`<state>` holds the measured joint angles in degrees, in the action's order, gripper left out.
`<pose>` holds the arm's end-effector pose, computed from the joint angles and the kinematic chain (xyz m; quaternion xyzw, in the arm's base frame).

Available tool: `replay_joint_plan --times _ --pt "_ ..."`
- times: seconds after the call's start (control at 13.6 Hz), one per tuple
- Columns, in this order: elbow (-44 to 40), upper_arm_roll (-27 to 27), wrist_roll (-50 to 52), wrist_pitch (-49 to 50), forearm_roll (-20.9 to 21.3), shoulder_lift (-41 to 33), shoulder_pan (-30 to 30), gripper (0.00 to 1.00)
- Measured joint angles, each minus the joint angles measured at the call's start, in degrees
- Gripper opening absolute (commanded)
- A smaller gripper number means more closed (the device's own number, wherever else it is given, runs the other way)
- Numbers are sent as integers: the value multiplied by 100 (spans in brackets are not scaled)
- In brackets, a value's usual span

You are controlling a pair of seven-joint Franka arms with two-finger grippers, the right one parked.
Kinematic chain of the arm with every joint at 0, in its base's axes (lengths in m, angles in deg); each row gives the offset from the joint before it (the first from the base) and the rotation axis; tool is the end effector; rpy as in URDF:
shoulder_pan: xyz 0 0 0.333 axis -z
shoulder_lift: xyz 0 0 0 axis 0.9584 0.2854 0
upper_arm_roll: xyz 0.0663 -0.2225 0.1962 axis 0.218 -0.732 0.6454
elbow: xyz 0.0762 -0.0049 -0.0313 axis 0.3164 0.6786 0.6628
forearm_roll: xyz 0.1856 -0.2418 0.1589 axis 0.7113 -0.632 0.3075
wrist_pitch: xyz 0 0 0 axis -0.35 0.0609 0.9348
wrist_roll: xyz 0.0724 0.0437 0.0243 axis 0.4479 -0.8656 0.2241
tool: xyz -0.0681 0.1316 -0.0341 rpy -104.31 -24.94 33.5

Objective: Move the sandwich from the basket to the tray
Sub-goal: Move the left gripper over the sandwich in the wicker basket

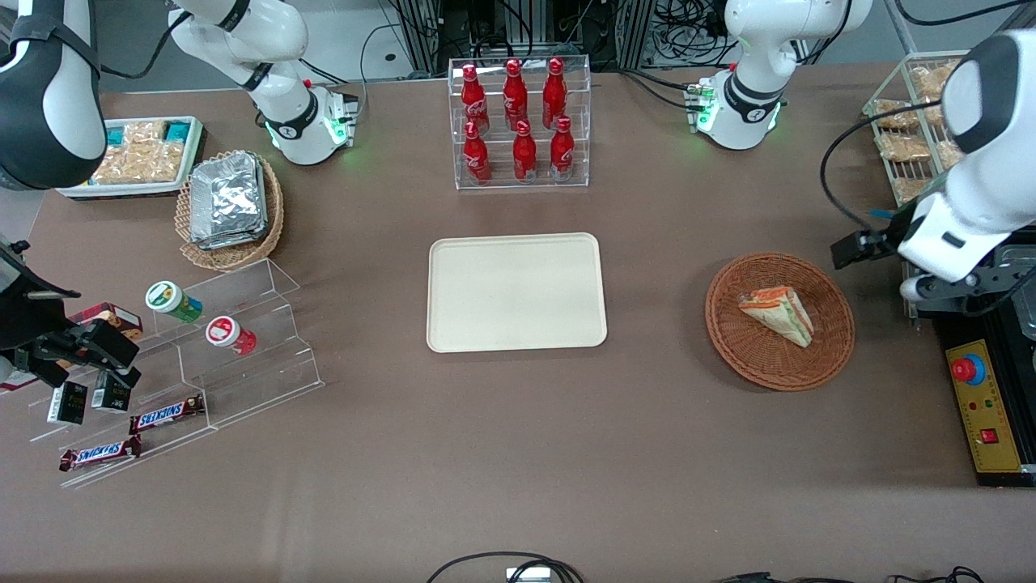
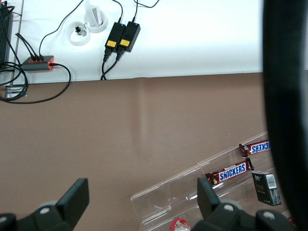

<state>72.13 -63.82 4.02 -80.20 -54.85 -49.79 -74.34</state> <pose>0.4958 -0.0192 0.4549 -0.9945 -0.0878 0.0531 0.0225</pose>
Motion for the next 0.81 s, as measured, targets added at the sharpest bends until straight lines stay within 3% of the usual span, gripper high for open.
replay_joint_plan --times 0.44,0.81 --pt "1640 5 1293 -1841 0 -31 -1 100" --pt "2274 35 1856 -2653 0 -28 -32 100"
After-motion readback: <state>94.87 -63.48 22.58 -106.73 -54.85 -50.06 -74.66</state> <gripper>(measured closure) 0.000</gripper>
